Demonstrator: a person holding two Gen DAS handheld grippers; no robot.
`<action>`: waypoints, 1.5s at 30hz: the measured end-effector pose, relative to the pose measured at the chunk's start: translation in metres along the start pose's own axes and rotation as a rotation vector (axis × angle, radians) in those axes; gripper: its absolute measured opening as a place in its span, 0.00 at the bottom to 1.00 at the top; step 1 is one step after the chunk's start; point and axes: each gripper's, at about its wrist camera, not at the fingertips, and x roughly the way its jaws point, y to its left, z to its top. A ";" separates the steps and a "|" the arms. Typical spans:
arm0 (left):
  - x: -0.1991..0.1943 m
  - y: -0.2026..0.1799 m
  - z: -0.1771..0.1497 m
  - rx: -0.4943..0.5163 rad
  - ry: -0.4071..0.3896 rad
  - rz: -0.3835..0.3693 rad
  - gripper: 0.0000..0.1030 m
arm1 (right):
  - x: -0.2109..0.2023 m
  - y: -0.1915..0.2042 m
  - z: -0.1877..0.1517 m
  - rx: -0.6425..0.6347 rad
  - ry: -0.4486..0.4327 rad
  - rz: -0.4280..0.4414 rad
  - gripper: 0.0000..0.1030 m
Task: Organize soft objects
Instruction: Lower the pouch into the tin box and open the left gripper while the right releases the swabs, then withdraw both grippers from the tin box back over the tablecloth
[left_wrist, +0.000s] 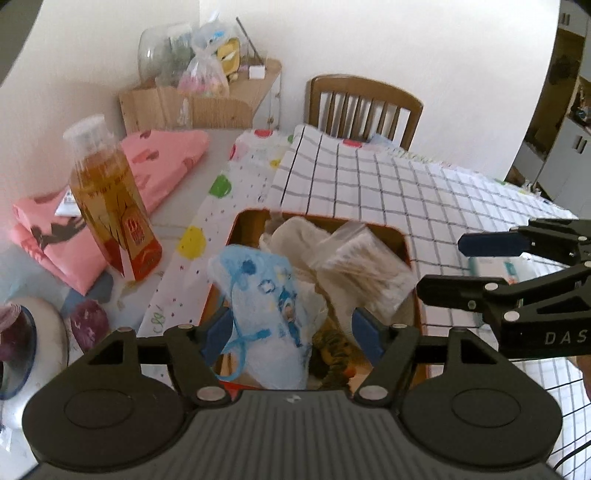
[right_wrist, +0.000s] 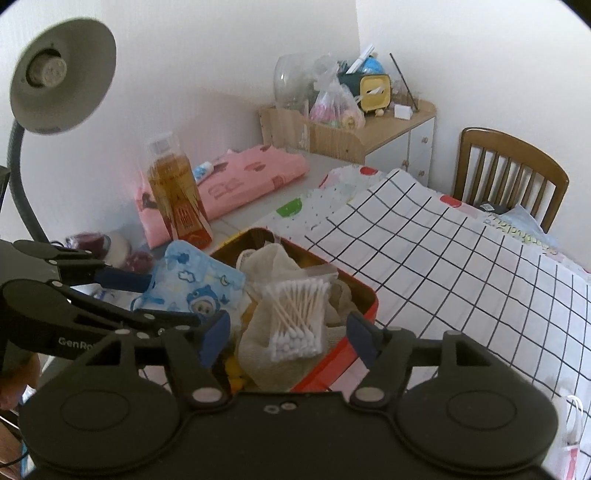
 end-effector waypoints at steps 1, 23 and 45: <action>-0.004 -0.002 0.001 0.004 -0.009 -0.001 0.69 | -0.004 0.000 0.000 0.004 -0.007 0.001 0.69; -0.058 -0.065 -0.004 0.111 -0.125 -0.112 0.82 | -0.110 -0.009 -0.035 0.097 -0.152 -0.082 0.96; -0.024 -0.182 -0.010 0.216 -0.091 -0.325 0.95 | -0.189 -0.103 -0.121 0.321 -0.152 -0.323 1.00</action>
